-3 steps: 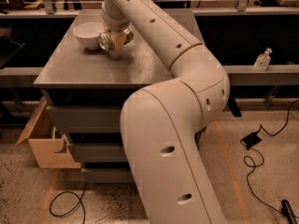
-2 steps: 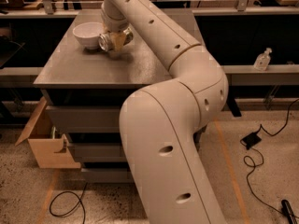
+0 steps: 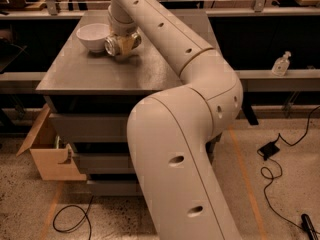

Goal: Move 7up can near white bowl

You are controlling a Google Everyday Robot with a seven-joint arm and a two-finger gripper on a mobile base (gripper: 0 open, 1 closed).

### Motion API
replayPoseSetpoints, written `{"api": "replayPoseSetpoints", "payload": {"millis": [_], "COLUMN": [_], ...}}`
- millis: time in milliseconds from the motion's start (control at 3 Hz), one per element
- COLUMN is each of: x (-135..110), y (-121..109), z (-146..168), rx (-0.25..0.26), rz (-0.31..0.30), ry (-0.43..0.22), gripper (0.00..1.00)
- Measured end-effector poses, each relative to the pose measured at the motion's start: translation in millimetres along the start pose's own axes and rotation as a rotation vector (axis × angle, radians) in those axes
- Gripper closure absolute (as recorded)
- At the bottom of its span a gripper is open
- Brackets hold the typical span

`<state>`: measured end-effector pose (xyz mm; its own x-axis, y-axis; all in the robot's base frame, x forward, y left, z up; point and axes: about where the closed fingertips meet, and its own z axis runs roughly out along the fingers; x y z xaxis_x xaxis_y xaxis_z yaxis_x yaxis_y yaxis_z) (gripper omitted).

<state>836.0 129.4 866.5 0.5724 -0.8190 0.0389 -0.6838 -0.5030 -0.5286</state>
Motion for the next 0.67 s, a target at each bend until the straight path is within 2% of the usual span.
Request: {"api": "replayPoseSetpoints", "payload": {"millis": [333,667], "x": [-1.0,-2.1], "y": [1.2,0.4], "z": [3.8,4.5], "rx": [-0.005,-0.010], "rz": [-0.001,-0.002], "ry": [-0.002,-0.003], "gripper": [0.15,0.00]}}
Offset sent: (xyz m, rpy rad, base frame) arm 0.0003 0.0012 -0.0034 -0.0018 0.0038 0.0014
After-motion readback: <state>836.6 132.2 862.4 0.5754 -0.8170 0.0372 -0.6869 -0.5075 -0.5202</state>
